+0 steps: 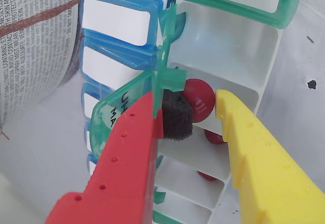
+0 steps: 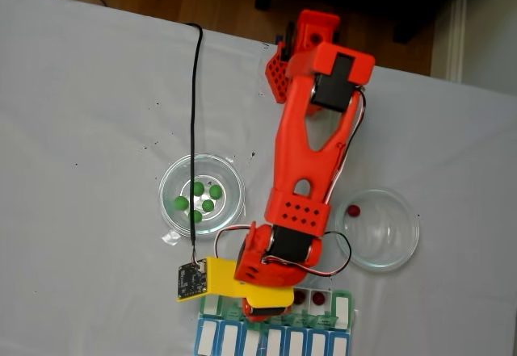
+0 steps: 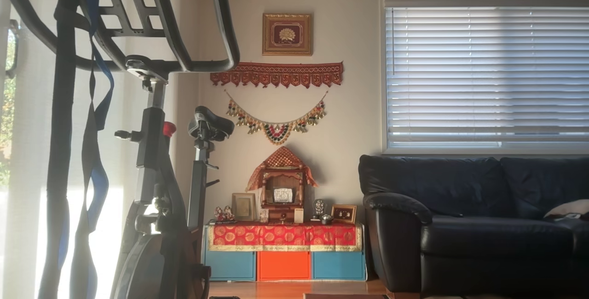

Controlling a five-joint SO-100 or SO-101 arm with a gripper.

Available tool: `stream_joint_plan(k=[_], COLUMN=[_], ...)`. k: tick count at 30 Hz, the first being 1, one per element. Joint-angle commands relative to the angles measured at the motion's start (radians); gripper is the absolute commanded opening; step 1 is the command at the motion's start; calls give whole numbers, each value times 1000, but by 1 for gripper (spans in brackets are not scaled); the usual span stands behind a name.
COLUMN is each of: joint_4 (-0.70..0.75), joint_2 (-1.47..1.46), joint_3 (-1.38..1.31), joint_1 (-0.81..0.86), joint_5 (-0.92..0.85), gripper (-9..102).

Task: Sort medicines into box.

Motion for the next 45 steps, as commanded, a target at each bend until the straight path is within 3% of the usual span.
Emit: stream_joint_plan(k=[1, 11, 15, 45], joint_4=[-15, 9, 25, 17], joint_2=[54, 63, 67, 121], joint_3=[-3, -2, -11, 29], joint_1=[-28, -35, -34, -21], joint_5=[-5, 5, 8, -8], gripper=[11, 19, 27, 23])
